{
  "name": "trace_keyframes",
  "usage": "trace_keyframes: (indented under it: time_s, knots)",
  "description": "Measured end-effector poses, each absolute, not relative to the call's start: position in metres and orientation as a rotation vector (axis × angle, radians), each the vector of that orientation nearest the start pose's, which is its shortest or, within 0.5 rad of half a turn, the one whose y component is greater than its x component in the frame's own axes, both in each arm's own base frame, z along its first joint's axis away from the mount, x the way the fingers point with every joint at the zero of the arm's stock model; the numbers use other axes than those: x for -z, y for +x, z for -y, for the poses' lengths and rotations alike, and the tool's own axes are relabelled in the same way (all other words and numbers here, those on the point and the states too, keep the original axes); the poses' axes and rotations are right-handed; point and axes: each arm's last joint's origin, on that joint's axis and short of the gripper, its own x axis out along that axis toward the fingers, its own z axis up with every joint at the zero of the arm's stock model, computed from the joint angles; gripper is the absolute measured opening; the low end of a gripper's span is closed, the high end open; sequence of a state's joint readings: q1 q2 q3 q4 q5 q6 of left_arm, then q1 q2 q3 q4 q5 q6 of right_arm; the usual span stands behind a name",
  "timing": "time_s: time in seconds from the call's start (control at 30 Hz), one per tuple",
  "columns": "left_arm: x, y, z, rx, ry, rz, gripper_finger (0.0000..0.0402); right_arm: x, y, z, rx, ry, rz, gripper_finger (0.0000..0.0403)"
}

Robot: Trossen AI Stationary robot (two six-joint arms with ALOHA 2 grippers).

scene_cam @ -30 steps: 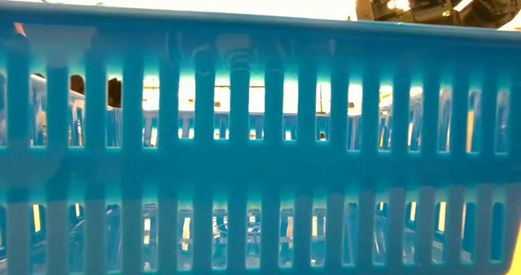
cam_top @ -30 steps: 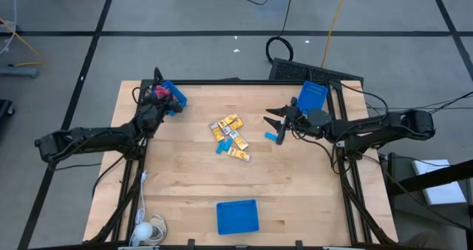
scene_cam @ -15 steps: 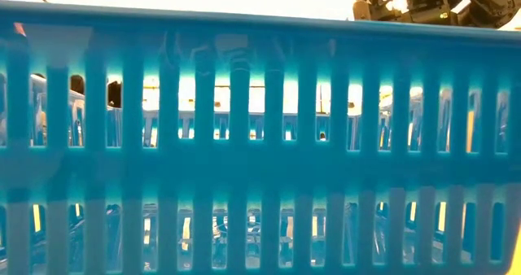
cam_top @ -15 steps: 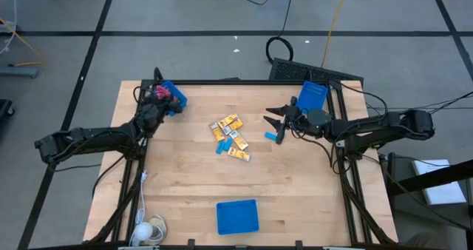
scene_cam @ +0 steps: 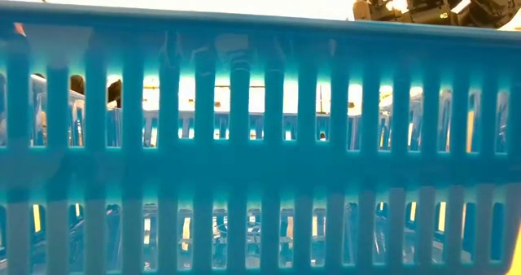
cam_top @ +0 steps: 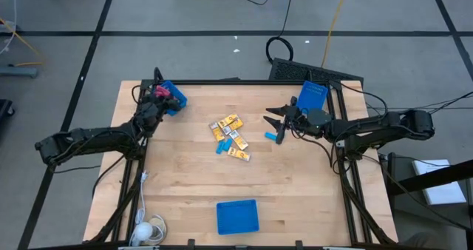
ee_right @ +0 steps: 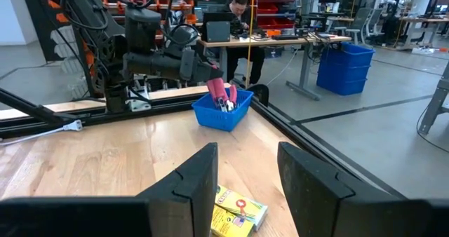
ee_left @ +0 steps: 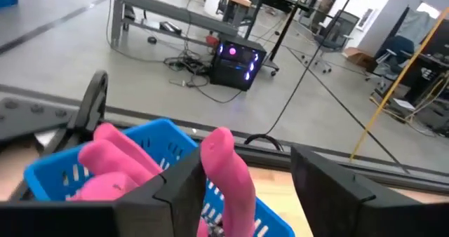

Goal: Pick & Place School Supplies
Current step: Put the pink ticket punch into the left blue bin

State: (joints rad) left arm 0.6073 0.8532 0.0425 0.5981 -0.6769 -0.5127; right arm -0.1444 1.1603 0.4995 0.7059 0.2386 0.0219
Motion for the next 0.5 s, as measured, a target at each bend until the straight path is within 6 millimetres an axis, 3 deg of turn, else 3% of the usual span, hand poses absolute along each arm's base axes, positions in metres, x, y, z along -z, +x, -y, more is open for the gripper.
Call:
trace_keyframes:
  time_s: [0.23, 0.5]
  knots:
    - [-0.1477, 0.1062, -0.0997, -1.451, -0.291, 0.048, 0.0214, -0.2466, 0.2372, 0.0414, 0.382, 0.024, 0.046, 0.0139]
    - [-0.1509, 0.1078, -0.0982, -1.441, -0.272, 0.066, 0.0214, -0.2462, 0.2372, 0.0414, 0.383, 0.023, 0.042, 0.0139]
